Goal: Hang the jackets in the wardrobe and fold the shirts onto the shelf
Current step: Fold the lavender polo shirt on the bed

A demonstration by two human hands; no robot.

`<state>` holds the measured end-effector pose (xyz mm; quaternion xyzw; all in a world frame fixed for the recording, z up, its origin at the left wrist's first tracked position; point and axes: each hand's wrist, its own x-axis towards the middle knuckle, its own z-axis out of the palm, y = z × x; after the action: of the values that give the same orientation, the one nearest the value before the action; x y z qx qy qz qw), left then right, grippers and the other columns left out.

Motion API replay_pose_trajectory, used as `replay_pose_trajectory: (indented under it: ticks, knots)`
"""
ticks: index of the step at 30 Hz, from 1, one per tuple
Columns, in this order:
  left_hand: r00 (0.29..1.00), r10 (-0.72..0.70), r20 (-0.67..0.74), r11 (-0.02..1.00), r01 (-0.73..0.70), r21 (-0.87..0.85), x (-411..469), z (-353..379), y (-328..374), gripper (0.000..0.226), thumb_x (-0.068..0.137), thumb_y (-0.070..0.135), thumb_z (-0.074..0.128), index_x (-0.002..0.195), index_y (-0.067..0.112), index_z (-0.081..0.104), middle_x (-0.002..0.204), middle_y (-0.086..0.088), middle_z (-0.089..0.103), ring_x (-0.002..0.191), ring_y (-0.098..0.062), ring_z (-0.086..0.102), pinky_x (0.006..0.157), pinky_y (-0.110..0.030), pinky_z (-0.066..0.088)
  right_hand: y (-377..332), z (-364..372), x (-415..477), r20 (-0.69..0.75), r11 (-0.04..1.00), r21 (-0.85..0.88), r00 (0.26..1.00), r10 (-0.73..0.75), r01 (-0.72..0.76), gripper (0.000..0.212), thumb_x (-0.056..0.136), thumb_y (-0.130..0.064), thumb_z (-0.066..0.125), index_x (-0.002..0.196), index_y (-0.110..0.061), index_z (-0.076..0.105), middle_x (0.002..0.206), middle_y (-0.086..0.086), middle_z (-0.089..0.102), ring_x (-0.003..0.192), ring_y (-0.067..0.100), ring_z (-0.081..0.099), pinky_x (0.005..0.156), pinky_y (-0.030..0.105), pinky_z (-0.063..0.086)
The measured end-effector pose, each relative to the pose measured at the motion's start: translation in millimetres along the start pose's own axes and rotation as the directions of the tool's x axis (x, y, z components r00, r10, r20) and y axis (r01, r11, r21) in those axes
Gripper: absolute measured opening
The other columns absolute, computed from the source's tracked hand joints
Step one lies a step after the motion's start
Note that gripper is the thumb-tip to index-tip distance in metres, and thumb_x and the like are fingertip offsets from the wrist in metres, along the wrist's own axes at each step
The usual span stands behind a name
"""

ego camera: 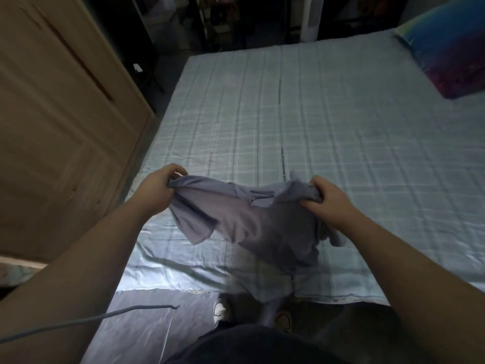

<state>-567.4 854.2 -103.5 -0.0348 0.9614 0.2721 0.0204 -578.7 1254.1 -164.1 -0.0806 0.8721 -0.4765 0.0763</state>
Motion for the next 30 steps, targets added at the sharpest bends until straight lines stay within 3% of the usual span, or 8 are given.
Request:
replay_pose_trajectory:
  ticks: [6,14,17,20,22,25,27,30]
  knots:
    - [0.996,0.017,-0.085,0.999,-0.021,-0.048,-3,-42,-6,0.039,0.067,0.011,0.046,0.095,0.030,0.064,0.090,0.016,0.066,0.084,-0.007,0.058,0.071,-0.020,0.042,-38,-32,20,0.155,0.992,-0.077,0.984,-0.088,0.101,0.038,0.076,-0.043,0.067,0.081,-0.010,0.048,0.075,0.000,0.050,0.065,0.008,0.045,0.058,0.025,0.036]
    - [0.990,0.045,0.131,0.963,-0.078,0.259,14,-114,-10,0.015,0.082,0.008,0.064,0.096,0.013,0.066,0.095,-0.002,0.063,0.092,-0.024,0.059,0.071,-0.030,0.036,-126,-71,19,0.122,0.982,-0.079,0.979,-0.164,0.174,0.014,0.085,-0.031,0.056,0.078,-0.020,0.060,0.074,-0.014,0.058,0.069,-0.003,0.052,0.065,0.024,0.036]
    - [0.976,0.150,0.159,0.984,-0.164,0.073,2,-158,-1,0.012,0.087,0.012,0.071,0.094,0.021,0.069,0.095,0.002,0.068,0.089,-0.014,0.062,0.074,-0.029,0.045,-156,-90,14,0.154,0.972,-0.177,0.980,-0.128,0.155,0.013,0.094,-0.016,0.061,0.099,-0.022,0.071,0.099,-0.008,0.069,0.094,0.002,0.060,0.085,0.025,0.043]
    - [0.956,0.214,0.201,0.966,-0.176,-0.190,-12,-196,13,0.013,0.082,0.008,0.074,0.084,0.020,0.069,0.085,0.003,0.067,0.080,-0.009,0.059,0.073,-0.027,0.045,-183,-113,12,0.106,0.989,-0.140,0.994,-0.024,0.039,0.016,0.094,-0.013,0.059,0.097,-0.019,0.073,0.100,0.003,0.071,0.097,0.019,0.063,0.090,0.040,0.047]
    - [0.946,0.238,0.217,0.884,-0.119,-0.452,-21,-216,23,0.016,0.076,0.004,0.067,0.074,0.019,0.065,0.079,-0.003,0.061,0.078,-0.015,0.057,0.068,-0.028,0.044,-208,-121,8,0.033,0.999,-0.044,0.999,-0.016,0.017,0.017,0.094,-0.010,0.057,0.090,-0.017,0.072,0.094,0.008,0.069,0.093,0.026,0.063,0.084,0.043,0.049]
    - [0.947,0.182,0.265,0.660,0.082,-0.747,-30,-241,38,0.031,0.084,-0.015,0.047,0.098,0.006,0.066,0.091,-0.015,0.067,0.085,-0.027,0.067,0.076,-0.035,0.053,-247,-128,-6,-0.123,0.969,0.225,0.990,-0.074,0.101,0.028,0.094,0.001,0.052,0.077,-0.017,0.065,0.077,0.006,0.061,0.078,0.022,0.058,0.068,0.035,0.044]
    - [0.921,0.213,0.325,0.624,0.128,-0.771,-38,-255,49,0.037,0.081,-0.008,0.048,0.114,0.003,0.063,0.100,-0.018,0.069,0.089,-0.029,0.069,0.075,-0.037,0.057,-265,-130,-13,-0.168,0.960,0.246,0.981,-0.096,0.136,0.025,0.093,0.002,0.052,0.082,-0.013,0.067,0.081,0.012,0.063,0.079,0.024,0.059,0.072,0.036,0.046]
    - [0.921,0.181,0.345,0.801,0.065,-0.595,-52,-265,59,0.046,0.077,0.035,0.075,0.111,0.006,0.064,0.106,-0.013,0.069,0.095,-0.024,0.068,0.079,-0.035,0.055,-275,-134,-26,-0.053,0.971,0.239,0.999,-0.012,0.024,0.007,0.085,-0.009,0.066,0.081,-0.012,0.070,0.086,0.014,0.066,0.084,0.029,0.062,0.079,0.040,0.048]
